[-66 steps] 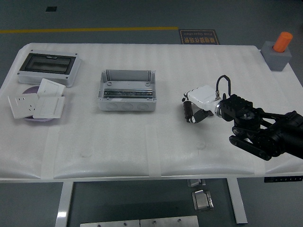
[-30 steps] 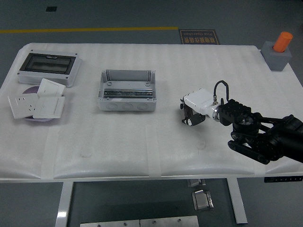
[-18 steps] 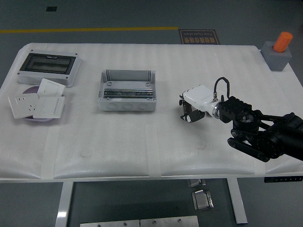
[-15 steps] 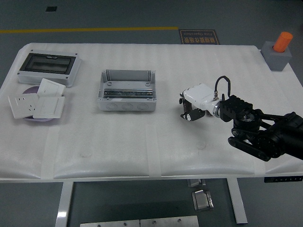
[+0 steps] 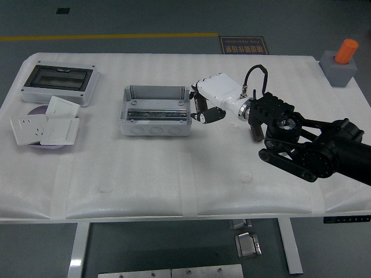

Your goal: Pick up the battery,place it into the box

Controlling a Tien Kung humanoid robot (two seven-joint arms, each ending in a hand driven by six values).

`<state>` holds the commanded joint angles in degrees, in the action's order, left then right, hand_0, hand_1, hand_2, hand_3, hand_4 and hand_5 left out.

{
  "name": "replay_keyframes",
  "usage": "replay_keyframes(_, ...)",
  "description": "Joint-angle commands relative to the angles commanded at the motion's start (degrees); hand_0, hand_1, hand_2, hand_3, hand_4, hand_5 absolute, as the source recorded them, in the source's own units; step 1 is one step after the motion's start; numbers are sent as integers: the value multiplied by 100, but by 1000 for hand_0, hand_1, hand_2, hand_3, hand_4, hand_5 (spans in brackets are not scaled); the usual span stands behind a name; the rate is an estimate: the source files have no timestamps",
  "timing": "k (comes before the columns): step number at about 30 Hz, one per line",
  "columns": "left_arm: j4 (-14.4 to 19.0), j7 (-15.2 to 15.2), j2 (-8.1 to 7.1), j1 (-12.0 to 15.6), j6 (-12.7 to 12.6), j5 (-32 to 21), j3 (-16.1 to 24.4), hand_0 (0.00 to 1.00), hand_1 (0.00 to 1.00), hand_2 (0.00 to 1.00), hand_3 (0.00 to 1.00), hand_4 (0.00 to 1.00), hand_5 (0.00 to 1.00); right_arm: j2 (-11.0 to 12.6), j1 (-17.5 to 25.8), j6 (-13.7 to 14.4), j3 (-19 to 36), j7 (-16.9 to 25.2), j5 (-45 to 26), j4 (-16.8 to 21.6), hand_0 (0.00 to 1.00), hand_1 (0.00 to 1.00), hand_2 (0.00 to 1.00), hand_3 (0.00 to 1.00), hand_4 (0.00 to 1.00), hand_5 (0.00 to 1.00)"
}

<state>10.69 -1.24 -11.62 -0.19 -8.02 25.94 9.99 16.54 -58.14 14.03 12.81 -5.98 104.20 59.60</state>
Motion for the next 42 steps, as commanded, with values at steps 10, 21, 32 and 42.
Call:
replay_keyframes(10,9,39,-14,-4,10,104,72,592,615,499,651,593,363,-1005,-216,112,94,152,-458,-861,274,478,621,648,552,229)
replay_keyframes(21,0,87,24,51,33,147,170,591,616,500,650,592,363,-514,31,94,703,87,-271,-617,307,525,642,664,670,330)
replay_keyframes(32,-20,66,22,88,16,48,149,591,616,500,651,590,361,720,1137,-875,1909,-843,62,733,369,595,686,771,842,485)
replay_keyframes(42,-30,62,2,85,15,66,149,591,616,500,651,590,360,753,2318,-995,2843,-1151,376,1772,402,624,730,854,964,573)
